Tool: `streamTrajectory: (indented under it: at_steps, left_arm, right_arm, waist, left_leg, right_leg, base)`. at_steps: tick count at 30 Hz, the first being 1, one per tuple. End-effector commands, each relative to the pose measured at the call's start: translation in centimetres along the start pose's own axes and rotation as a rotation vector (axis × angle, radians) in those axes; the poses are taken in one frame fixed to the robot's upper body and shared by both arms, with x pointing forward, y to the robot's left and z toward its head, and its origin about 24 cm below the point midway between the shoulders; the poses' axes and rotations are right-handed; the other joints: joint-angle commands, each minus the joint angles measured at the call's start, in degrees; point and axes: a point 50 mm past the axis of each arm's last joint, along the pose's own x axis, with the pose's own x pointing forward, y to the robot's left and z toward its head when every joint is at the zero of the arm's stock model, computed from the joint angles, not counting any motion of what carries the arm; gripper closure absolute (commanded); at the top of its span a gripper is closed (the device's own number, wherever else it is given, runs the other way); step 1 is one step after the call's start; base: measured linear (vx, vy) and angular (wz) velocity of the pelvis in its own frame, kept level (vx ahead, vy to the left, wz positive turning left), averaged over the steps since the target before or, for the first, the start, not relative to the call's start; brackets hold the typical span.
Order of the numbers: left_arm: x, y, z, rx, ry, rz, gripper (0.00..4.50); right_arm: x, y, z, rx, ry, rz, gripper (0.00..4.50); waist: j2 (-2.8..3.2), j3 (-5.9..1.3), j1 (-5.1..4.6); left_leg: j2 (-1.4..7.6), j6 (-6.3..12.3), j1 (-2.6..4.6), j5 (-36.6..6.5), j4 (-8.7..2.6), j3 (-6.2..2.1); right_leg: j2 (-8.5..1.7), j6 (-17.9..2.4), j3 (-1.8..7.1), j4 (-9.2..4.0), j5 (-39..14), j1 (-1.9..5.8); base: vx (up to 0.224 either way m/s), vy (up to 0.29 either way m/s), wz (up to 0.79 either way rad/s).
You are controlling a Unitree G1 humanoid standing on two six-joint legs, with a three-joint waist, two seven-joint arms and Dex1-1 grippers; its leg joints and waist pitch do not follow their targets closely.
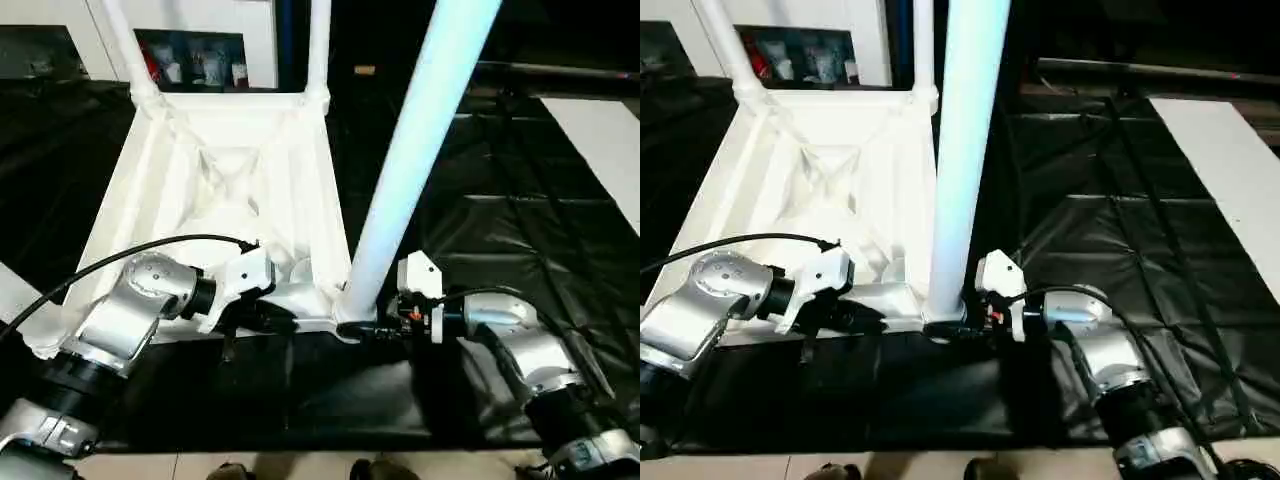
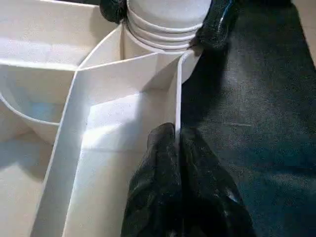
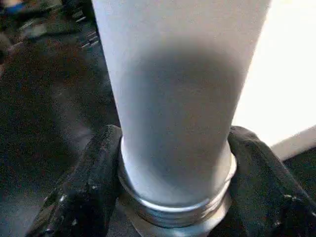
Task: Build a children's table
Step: Rotate leg to tighten
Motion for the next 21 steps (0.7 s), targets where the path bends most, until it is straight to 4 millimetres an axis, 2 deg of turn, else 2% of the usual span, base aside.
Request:
streamTrajectory:
  at_steps: [1,3,6,8,9,11,12,14,15,17,18,19,21]
  left_arm:
    - [1.7,-0.5,-1.3,-0.061,0.048,-0.003,4.50]
    - [2.7,0.2,-0.9,-0.093,0.039,0.081,4.50]
    - [3.6,0.7,-0.5,-0.125,0.029,0.154,4.50]
    - [4.6,1.2,-0.2,-0.157,0.025,0.222,4.50]
    - [5.6,1.6,0.3,-0.196,0.013,0.292,4.50]
    - [6.0,1.7,0.5,-0.213,0.007,0.321,4.50]
    - [7.1,2.1,1.0,-0.235,0.017,0.392,4.50]
    - [7.9,2.3,1.2,-0.240,0.035,0.437,4.50]
    - [8.1,2.4,1.3,-0.238,0.042,0.448,4.50]
    - [8.6,2.5,1.4,-0.231,0.055,0.463,4.50]
    - [8.8,2.5,1.4,-0.225,0.063,0.464,4.50]
    - [8.9,2.5,1.4,-0.223,0.065,0.467,4.50]
    - [8.9,2.6,1.5,-0.223,0.066,0.469,4.50]
  right_arm:
    - [0.1,-1.4,0.3,0.030,-0.021,-0.162,1.78]
    - [1.1,-1.8,0.3,0.075,-0.053,-0.291,1.78]
    - [2.1,-2.1,0.2,0.121,-0.070,-0.379,1.78]
    - [3.1,-2.1,0.2,0.151,-0.074,-0.448,1.78]
    - [4.3,-2.1,0.1,0.193,-0.071,-0.529,1.78]
    - [4.7,-2.1,0.1,0.214,-0.067,-0.567,1.78]
    - [6.0,-1.9,-0.2,0.249,-0.036,-0.653,1.78]
    - [7.1,-1.6,-0.3,0.273,-0.020,-0.702,1.78]
    - [7.5,-1.5,-0.3,0.285,-0.021,-0.714,1.78]
    - [8.2,-1.2,-0.2,0.295,-0.015,-0.715,1.78]
    - [8.8,-0.9,0.1,0.248,0.004,-0.693,1.78]
    - [9.0,-0.7,0.2,0.241,0.002,-0.676,1.78]
    - [9.2,-0.6,0.2,0.243,-0.002,-0.667,1.78]
  waist:
    - [0.09,-2.44,0.04]
    - [0.11,-2.26,-0.28]
    - [-0.06,-2.35,-0.37]
    - [-0.05,-2.40,-0.42]
    - [0.04,-2.35,-0.59]
    - [0.01,-2.46,-0.60]
    - [-0.09,-2.49,-0.71]
    - [-0.03,-2.45,-0.80]
    - [-0.21,-2.55,-0.78]
    - [-0.06,-2.56,-0.65]
    - [-0.01,-2.57,-0.62]
    - [-0.16,-2.61,-0.63]
    - [-0.16,-2.46,-0.54]
  left_leg:
    - [0.73,2.47,0.04,-11.8,-3.64,0.31]
    - [0.66,0.40,-0.05,-14.5,-4.12,-0.11]
    - [0.52,-0.04,-0.14,-14.3,-4.13,-0.24]
    - [0.47,0.24,-0.11,-14.0,-4.03,-0.16]
    - [0.40,0.12,-0.06,-13.9,-3.97,-0.05]
    - [0.34,-0.24,-0.01,-13.5,-3.93,-0.05]
    - [0.35,-0.21,-0.23,-13.2,-3.98,-0.10]
    - [0.25,-0.41,-0.17,-12.9,-3.95,-0.05]
    - [0.11,-0.36,-0.17,-13.0,-3.89,-0.05]
    - [0.20,0.09,-0.26,-12.8,-3.92,-0.07]
    - [0.15,0.28,-0.25,-12.7,-3.92,-0.01]
    - [0.10,0.40,-0.22,-12.8,-3.90,0.05]
    - [0.20,0.61,-0.24,-14.2,-4.05,0.02]
  right_leg:
    - [-3.15,-13.7,1.85,-4.53,-12.3,2.74]
    - [-3.23,-10.3,1.87,-5.17,-20.9,2.46]
    - [-3.14,-9.0,1.89,-5.34,-21.5,2.36]
    - [-3.08,-8.9,1.95,-5.40,-20.7,2.18]
    - [-3.01,-9.1,1.97,-5.48,-20.4,1.94]
    - [-2.95,-9.4,1.97,-5.41,-19.4,2.00]
    - [-2.88,-9.3,1.91,-5.25,-18.2,2.10]
    - [-2.81,-9.1,1.91,-5.26,-17.2,1.93]
    - [-2.74,-8.7,1.88,-5.28,-17.0,2.03]
    - [-2.78,-8.6,1.91,-5.15,-14.9,2.06]
    - [-2.63,-8.6,1.88,-5.13,-13.5,2.00]
    - [-2.56,-8.7,1.85,-5.07,-12.8,2.08]
    - [-2.77,-8.6,1.86,-5.29,-14.6,2.03]
  base:
    - [-0.051,-0.003,-0.02]
    - [-0.056,0.000,-0.05]
    - [-0.018,0.000,-0.02]
    - [0.000,0.000,0.00]
    - [0.000,0.000,0.00]
    - [0.000,0.000,0.00]
    - [0.000,0.000,0.00]
    - [0.000,0.000,0.00]
    - [0.000,0.000,0.00]
    - [0.000,0.000,0.00]
    - [0.000,0.000,0.00]
    - [0.000,0.000,0.00]
    - [0.000,0.000,0.00]
